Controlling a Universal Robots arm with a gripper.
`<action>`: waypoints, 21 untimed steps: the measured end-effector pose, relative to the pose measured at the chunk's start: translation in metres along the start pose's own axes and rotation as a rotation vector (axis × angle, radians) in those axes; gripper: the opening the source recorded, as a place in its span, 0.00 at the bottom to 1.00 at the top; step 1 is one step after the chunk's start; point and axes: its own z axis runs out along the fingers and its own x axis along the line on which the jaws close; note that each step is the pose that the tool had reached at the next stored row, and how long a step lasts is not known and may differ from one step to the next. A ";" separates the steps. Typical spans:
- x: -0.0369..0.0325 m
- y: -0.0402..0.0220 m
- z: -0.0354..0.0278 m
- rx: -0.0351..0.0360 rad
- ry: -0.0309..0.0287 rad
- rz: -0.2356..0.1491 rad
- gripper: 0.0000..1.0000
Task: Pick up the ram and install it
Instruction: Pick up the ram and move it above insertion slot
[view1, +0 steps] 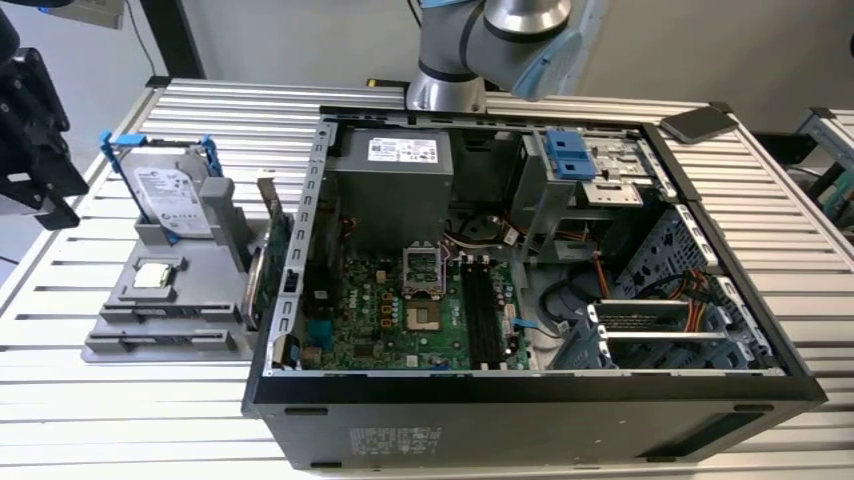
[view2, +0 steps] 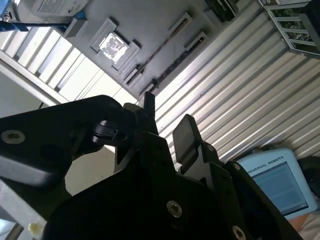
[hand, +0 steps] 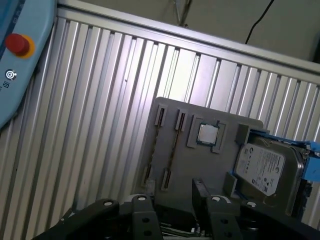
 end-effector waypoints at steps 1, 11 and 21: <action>-0.0006 -0.0002 0.0002 0.0001 0.0008 0.002 1.00; -0.0001 -0.0001 0.0139 0.0044 -0.0002 0.112 1.00; 0.0006 -0.0005 0.0301 0.0027 -0.0023 0.135 1.00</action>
